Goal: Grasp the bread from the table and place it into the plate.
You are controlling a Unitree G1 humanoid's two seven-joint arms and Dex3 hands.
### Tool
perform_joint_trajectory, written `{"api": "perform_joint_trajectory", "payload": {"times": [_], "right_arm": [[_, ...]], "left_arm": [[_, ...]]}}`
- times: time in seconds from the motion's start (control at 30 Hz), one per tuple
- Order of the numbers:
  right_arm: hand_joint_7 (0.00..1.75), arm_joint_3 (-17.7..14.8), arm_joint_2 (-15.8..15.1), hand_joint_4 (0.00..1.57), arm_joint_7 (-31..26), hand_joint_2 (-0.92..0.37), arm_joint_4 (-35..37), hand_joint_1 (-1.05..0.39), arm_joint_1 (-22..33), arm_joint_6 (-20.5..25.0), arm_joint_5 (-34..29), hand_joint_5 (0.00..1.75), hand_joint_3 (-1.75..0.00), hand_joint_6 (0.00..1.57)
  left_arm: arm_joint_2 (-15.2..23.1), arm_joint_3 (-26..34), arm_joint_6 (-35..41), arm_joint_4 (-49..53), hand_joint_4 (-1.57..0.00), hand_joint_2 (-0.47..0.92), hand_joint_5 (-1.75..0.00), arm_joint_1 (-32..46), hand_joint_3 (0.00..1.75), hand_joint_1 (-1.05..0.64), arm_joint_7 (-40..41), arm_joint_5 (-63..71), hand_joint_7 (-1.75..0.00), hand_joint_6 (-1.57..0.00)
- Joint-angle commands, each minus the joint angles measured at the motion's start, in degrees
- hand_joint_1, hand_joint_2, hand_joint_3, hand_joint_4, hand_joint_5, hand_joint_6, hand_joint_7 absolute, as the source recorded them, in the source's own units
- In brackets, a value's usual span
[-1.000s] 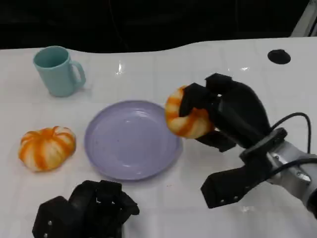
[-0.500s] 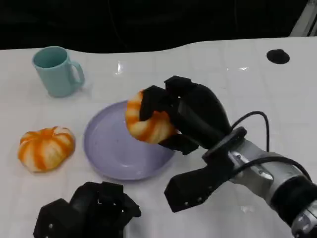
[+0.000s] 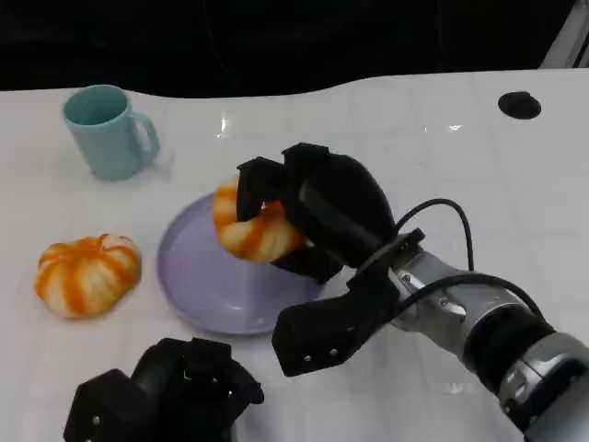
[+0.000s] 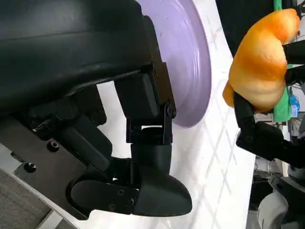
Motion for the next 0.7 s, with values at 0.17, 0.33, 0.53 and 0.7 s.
{"api": "perform_joint_trajectory", "payload": {"times": [0.17, 0.33, 0.53, 0.7], "right_arm": [[0.05, 1.9, -0.8, 0.62, 10.4, -0.86, -0.9, -0.39, -1.6, 6.5, 0.2, 0.49, -0.2, 0.78], [0.0, 1.6, -2.2, 0.34, 19.2, -0.92, -4.1, -0.58, -0.7, 8.1, 1.7, 0.22, -0.16, 0.48], [0.0, 1.7, -3.9, 0.23, 27.2, -0.92, -9.0, -0.71, 0.6, 10.5, 2.8, 0.16, -0.27, 0.34], [0.0, 1.7, -5.2, 0.21, 30.0, -0.92, -13.2, -0.76, 2.0, 11.5, 2.7, 0.14, -0.3, 0.3]], "left_arm": [[0.2, 0.2, 1.4, -1.9, -1.57, 0.56, -1.2, 1.1, 0.62, -1.05, 0.5, -0.3, -0.65, -1.46], [0.2, 0.2, 1.5, -1.9, -1.57, 0.56, -1.2, 1.0, 0.61, -1.05, 0.5, -0.1, -0.64, -1.47], [0.3, 0.3, 0.7, -1.3, -1.57, 0.57, -1.2, 0.7, 0.62, -1.05, 0.6, 0.0, -0.64, -1.46], [0.2, 0.2, 0.9, -1.6, -1.57, 0.57, -1.2, 0.8, 0.61, -1.05, 0.9, 0.3, -0.64, -1.47]]}}
